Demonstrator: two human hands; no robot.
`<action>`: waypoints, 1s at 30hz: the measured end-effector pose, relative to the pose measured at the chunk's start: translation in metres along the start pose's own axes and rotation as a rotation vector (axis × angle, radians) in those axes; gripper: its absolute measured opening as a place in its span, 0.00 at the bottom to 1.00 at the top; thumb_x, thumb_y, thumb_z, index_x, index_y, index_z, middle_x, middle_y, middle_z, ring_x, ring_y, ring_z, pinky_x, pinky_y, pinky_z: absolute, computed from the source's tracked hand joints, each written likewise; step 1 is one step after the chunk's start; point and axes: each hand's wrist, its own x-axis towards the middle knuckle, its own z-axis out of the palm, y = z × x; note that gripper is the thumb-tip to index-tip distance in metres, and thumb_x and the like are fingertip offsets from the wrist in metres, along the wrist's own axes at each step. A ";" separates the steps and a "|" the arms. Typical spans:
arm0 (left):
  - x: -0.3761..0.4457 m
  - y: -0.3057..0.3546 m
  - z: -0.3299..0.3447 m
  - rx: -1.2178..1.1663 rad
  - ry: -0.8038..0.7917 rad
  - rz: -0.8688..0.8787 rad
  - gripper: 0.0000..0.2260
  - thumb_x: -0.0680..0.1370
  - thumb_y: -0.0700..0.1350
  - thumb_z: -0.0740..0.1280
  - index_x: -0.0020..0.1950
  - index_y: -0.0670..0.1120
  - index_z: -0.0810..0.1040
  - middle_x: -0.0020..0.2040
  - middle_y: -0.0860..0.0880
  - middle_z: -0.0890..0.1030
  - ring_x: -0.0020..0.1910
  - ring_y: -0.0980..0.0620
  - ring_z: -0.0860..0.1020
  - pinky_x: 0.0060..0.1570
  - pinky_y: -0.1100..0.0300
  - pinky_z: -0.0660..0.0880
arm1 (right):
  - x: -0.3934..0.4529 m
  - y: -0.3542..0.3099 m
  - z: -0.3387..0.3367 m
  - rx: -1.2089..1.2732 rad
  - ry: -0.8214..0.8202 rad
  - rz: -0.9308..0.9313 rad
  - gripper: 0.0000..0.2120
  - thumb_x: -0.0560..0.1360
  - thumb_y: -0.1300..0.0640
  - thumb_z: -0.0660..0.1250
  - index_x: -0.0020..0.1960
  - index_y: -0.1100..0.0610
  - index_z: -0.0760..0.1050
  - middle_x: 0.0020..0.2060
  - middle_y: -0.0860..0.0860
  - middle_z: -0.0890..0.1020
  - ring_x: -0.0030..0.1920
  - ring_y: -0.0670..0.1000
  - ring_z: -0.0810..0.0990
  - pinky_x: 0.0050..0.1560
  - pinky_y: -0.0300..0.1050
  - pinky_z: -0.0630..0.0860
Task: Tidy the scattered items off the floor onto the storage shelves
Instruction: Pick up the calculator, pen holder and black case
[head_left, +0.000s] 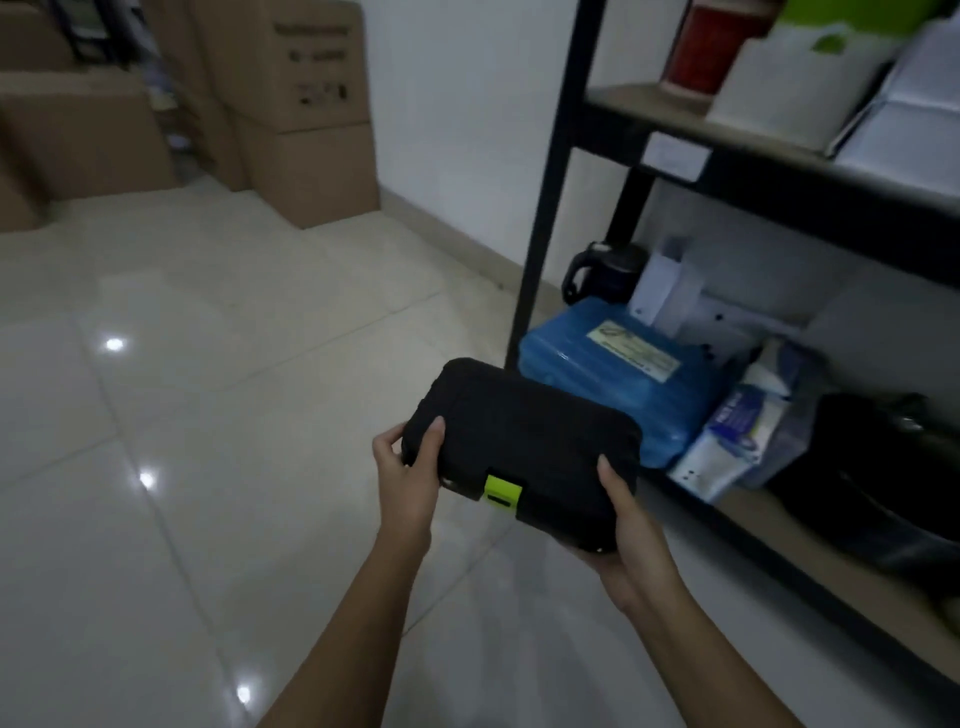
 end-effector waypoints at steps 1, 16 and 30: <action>0.001 0.004 0.018 0.009 -0.033 -0.005 0.21 0.75 0.53 0.72 0.61 0.50 0.67 0.56 0.49 0.77 0.55 0.51 0.79 0.57 0.48 0.79 | 0.002 -0.011 -0.007 0.033 0.028 -0.019 0.16 0.72 0.44 0.71 0.56 0.52 0.79 0.50 0.51 0.86 0.53 0.54 0.83 0.52 0.56 0.80; 0.089 0.029 0.205 0.144 -0.319 -0.018 0.28 0.78 0.49 0.70 0.74 0.48 0.60 0.68 0.47 0.73 0.65 0.49 0.74 0.69 0.48 0.70 | 0.141 -0.118 -0.019 0.216 0.364 -0.132 0.55 0.54 0.26 0.71 0.72 0.56 0.64 0.62 0.56 0.77 0.58 0.60 0.78 0.60 0.62 0.77; 0.096 0.001 0.237 0.269 -0.424 -0.047 0.34 0.79 0.43 0.68 0.79 0.51 0.52 0.73 0.52 0.66 0.70 0.51 0.67 0.73 0.54 0.62 | 0.186 -0.150 -0.033 -0.373 0.375 -0.096 0.33 0.78 0.35 0.59 0.63 0.64 0.73 0.55 0.59 0.79 0.51 0.60 0.80 0.42 0.53 0.82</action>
